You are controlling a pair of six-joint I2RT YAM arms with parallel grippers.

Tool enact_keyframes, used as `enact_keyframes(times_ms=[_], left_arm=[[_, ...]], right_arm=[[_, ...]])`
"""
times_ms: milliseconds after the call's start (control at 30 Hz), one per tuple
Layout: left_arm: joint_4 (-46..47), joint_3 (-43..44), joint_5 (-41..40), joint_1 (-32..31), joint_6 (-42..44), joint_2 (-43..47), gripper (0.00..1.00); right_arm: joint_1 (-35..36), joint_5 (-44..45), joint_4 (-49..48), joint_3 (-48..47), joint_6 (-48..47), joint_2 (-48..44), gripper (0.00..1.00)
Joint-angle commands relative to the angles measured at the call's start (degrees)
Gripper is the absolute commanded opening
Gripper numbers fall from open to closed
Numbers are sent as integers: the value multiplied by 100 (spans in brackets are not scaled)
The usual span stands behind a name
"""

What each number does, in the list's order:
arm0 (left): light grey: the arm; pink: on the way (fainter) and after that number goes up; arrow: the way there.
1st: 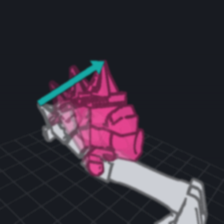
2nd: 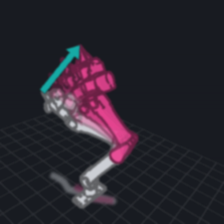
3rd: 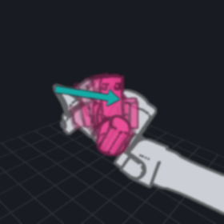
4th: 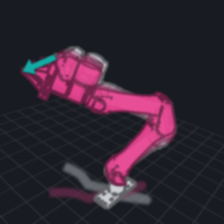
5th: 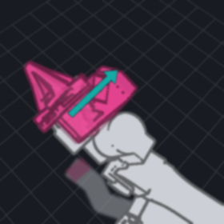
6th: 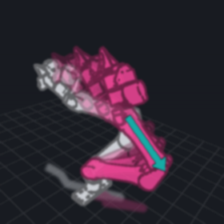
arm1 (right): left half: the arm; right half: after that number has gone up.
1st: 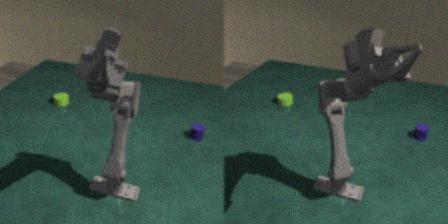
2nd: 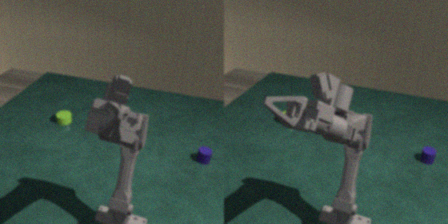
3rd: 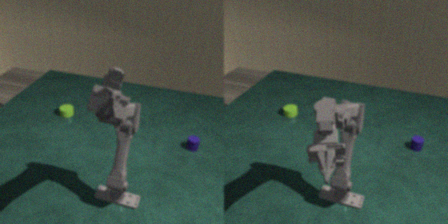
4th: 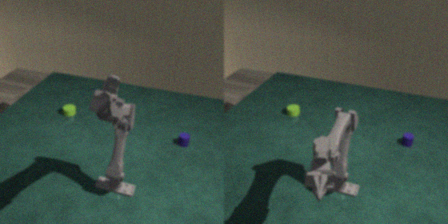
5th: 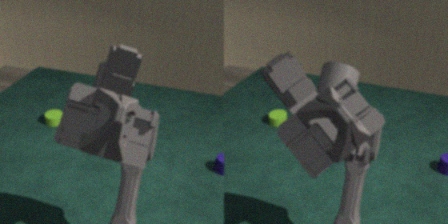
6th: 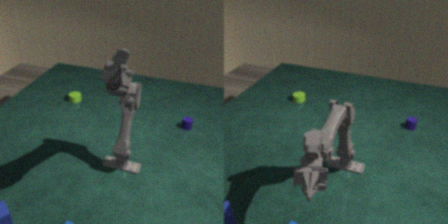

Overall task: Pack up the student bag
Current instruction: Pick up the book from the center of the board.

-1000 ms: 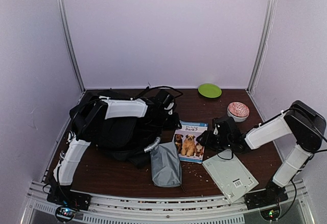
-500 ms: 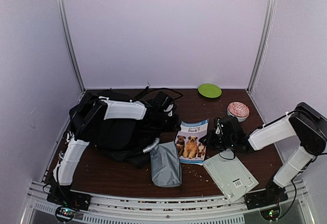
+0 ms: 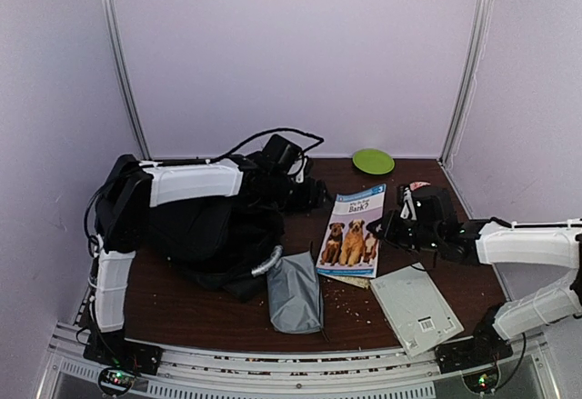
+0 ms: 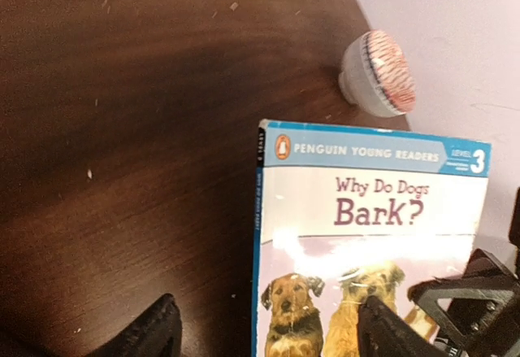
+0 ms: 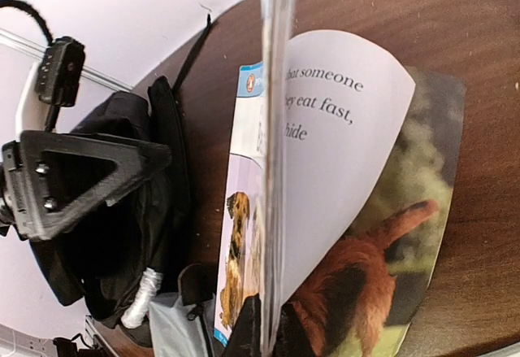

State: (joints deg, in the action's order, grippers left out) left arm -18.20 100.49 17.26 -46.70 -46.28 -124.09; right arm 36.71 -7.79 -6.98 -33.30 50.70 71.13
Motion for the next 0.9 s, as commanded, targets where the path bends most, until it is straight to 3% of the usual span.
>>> enact_keyframes(times_ms=[0,167,300,367,467,633,867], left_arm=[[123,-30,-282,-114,93,1119,81],[93,-420,-981,-426,262,2300,86],[-432,-735,-2869,-1087,886,3432,87],[-451,-1077,-3358,-1331,1047,3916,91],[-231,-1773,-3188,-1336,1052,4494,96],[380,-2665,-2494,-1342,1006,5053,95],[1100,-2861,-1207,-1342,998,5030,95]], right_arm=[[-15,659,833,-378,-405,-767,0],[16,205,745,-573,-667,-1452,0],[126,-472,639,-656,-880,-2015,0],[208,-680,624,-620,-944,-2329,0],[343,-1123,370,-508,-963,-2765,0],[840,-1415,243,-551,-1095,-3125,0],[1533,-1765,-526,-688,-1070,-2896,0]])
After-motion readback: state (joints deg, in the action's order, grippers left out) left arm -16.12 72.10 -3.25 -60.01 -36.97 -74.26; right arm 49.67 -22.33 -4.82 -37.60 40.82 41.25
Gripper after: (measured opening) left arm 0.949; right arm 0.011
